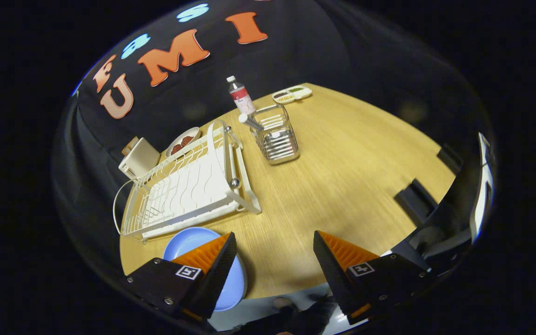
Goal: Take the plate from the dish rack, then take the spoon from the basket and place it into the plate.
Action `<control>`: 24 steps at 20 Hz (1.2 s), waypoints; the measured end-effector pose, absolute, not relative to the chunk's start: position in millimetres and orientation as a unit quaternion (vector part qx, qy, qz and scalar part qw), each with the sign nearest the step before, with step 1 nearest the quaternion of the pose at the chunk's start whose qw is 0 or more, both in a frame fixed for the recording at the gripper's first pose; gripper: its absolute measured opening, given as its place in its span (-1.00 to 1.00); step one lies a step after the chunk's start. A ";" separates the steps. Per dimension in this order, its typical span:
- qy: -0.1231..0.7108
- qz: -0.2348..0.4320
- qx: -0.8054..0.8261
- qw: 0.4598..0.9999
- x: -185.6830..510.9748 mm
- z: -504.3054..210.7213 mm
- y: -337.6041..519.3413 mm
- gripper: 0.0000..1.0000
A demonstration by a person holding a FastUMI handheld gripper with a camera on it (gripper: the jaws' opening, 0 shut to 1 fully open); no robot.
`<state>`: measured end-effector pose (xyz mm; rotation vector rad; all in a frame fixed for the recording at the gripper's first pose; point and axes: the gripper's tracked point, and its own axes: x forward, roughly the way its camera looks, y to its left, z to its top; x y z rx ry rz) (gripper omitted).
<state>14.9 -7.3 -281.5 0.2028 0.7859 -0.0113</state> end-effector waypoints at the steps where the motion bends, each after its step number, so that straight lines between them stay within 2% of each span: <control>1: 0.370 -0.007 0.076 0.926 24.7 -271.6 -11.2 0.97; 9: 0.313 0.008 0.017 0.949 101.0 -222.4 -6.5 0.98; 20: 0.272 0.023 -0.056 0.960 167.3 -221.7 2.6 0.96; 22: 0.268 0.024 -0.073 0.960 172.4 -224.3 0.6 0.86; 24: 0.268 0.028 -0.084 0.959 176.0 -226.9 0.2 0.56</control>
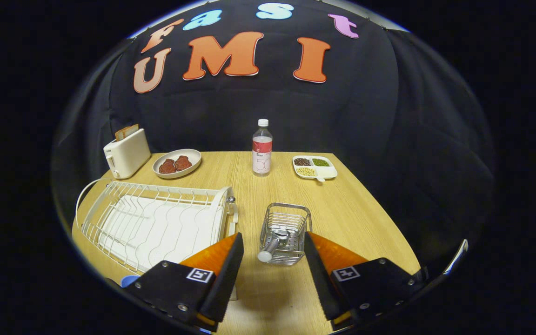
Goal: Take the plate from the dish rack, then take the spoon from the basket and place it into the plate.
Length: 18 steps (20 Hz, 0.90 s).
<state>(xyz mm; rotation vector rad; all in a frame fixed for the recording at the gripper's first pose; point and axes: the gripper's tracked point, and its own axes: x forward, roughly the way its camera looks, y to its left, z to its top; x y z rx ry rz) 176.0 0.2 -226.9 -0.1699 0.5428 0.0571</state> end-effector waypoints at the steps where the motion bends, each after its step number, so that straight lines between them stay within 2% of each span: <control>1: 0.269 0.031 -0.087 0.959 177.3 -229.1 0.8 0.37; 6: 0.296 0.048 -0.094 0.949 178.3 -247.6 3.4 -0.23; 8: 0.294 0.043 -0.104 0.949 181.6 -249.4 -1.2 -0.57; 11: 0.281 0.034 -0.094 0.954 184.8 -242.3 -4.9 -0.81; 14: 0.273 0.019 -0.085 0.958 181.6 -235.7 -12.3 -0.90; 18: 0.259 0.018 -0.083 0.962 172.4 -217.5 -13.6 -0.90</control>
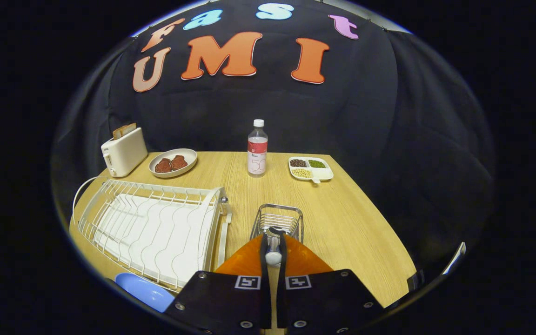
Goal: Take the plate from the dish rack, then take the spoon from the basket and place it into the plate.
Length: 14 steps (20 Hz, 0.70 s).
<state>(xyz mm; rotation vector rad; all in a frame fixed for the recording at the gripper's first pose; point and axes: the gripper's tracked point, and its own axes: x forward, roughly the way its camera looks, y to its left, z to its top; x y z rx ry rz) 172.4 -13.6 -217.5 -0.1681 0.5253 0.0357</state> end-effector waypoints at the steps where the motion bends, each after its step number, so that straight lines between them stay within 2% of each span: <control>1: 0.254 0.015 -0.083 0.964 170.6 -212.0 -13.8 -0.90; 14: 0.187 0.032 -0.092 0.978 102.2 -136.0 4.8 -0.90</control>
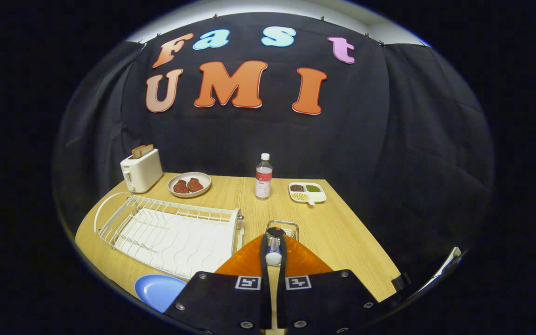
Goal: Take the plate from the dish rack, then take the spoon from the basket and place it into the plate.
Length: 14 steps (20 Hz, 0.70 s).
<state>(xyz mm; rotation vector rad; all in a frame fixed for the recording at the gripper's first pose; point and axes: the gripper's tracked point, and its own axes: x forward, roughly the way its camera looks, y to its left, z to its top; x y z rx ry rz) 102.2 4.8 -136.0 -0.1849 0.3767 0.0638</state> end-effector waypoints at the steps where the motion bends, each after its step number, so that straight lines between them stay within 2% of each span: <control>1: 0.186 0.033 -0.094 0.977 93.4 -131.5 8.4 -0.90; 14: 0.180 0.147 -0.095 0.968 -21.3 -102.4 91.7 -0.90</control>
